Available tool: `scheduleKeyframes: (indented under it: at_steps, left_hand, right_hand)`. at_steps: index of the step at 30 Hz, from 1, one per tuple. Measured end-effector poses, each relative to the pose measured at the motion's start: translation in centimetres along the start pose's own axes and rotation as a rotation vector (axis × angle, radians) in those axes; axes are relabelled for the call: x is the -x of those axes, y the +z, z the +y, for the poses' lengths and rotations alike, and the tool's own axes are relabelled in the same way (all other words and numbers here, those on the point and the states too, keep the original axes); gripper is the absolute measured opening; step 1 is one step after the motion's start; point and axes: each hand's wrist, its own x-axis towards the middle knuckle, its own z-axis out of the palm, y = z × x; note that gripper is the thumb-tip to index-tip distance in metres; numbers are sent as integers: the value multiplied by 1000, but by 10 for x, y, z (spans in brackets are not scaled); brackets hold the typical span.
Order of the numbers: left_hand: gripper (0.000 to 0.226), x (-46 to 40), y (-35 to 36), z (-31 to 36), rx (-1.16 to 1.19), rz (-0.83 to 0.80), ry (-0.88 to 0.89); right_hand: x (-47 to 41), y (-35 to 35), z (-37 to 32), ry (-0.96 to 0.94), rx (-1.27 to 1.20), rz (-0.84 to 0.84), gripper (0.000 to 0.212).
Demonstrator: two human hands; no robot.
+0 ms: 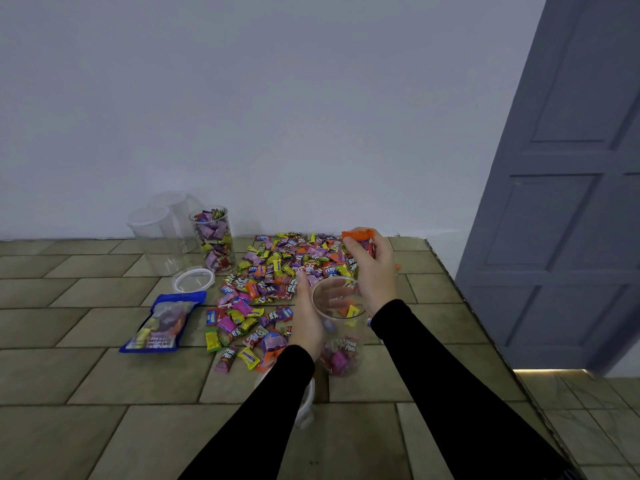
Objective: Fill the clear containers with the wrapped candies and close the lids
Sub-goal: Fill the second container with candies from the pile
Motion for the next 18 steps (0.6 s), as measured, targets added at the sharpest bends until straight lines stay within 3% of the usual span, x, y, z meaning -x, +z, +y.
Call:
scheduleKeyframes:
  at_steps: [8, 16, 18]
  left_hand:
    - [81, -3, 0, -3, 14, 50, 21]
    - [69, -6, -2, -3, -3, 126, 12]
    - [79, -5, -1, -3, -2, 118, 14]
  right_hand:
    - [3, -4, -5, -23, -50, -153, 12]
    - [-2, -8, -3, -119, 210, -330, 22]
    - [-2, -10, -3, -152, 269, -382, 27]
